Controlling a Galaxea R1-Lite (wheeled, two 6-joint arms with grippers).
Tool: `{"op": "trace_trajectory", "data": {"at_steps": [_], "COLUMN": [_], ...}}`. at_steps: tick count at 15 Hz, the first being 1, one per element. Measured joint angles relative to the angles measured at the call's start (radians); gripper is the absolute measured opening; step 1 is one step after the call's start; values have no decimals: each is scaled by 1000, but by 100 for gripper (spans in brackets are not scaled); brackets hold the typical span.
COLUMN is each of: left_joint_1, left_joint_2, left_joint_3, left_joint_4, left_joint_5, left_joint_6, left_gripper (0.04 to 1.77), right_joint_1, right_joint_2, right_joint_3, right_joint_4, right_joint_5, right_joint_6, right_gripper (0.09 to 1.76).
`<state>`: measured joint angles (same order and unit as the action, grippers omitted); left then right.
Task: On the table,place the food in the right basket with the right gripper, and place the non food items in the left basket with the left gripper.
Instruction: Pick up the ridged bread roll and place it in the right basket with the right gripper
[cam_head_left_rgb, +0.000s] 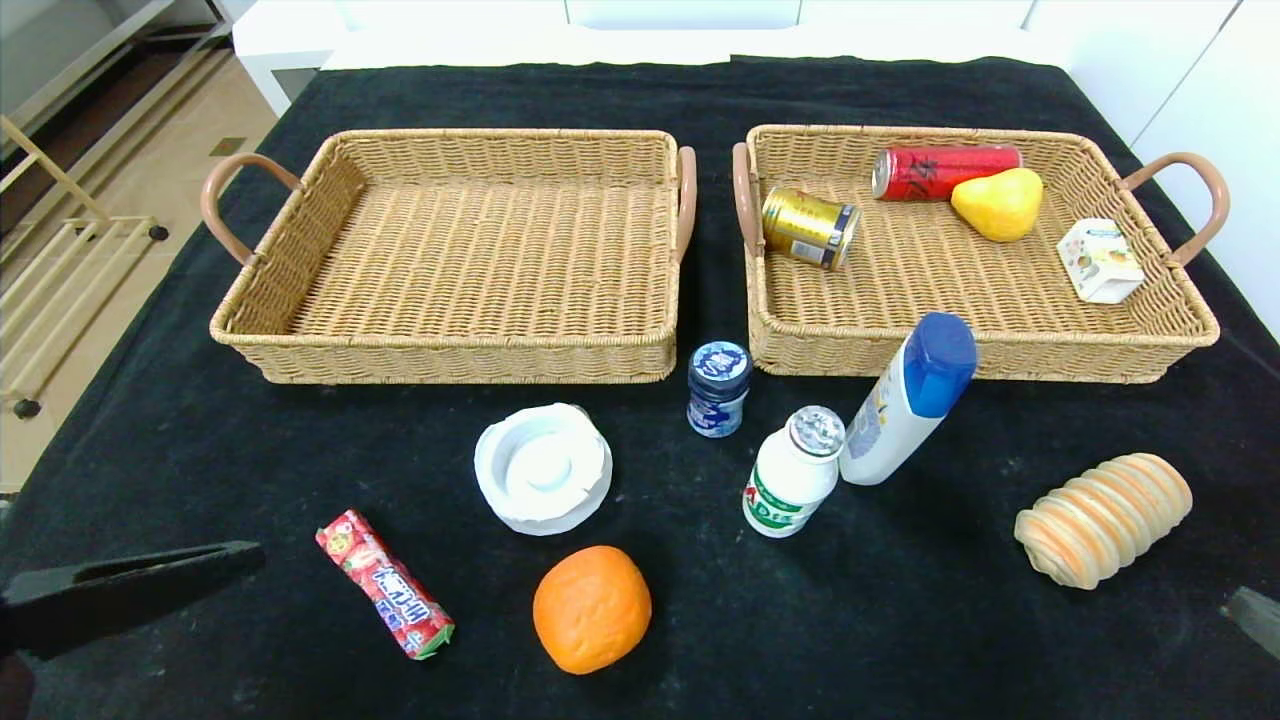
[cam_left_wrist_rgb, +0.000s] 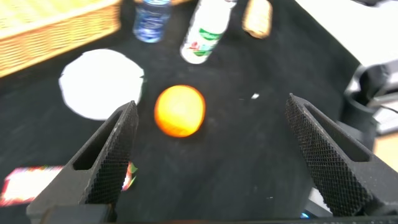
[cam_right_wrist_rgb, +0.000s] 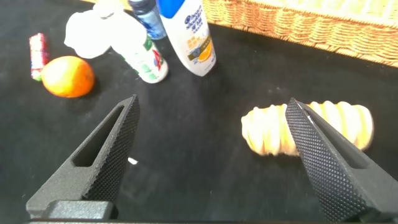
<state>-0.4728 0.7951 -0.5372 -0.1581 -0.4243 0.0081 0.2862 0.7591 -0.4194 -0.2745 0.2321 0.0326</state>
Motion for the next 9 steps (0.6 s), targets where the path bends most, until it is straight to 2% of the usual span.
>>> {"op": "trace_trajectory", "data": {"at_steps": [3,5,9], "left_joint_1": [-53,-73,-83], "left_joint_2": [84,141,212], "left_joint_3": [-56,-93,-85], "left_joint_4": [8,-8,-154], "left_joint_5": [12,45,67], "left_joint_6": [7,7,-7], "left_gripper": [172,172,172], "right_joint_1": [60,72,76], "right_joint_2": [95,136,175], "right_joint_3": [-7,-11,-20], "right_joint_4": [-63,-72,-77], "right_joint_5": [-36,-37,-78], "right_joint_6": [3,14,23], "right_gripper": [171,171,171]}}
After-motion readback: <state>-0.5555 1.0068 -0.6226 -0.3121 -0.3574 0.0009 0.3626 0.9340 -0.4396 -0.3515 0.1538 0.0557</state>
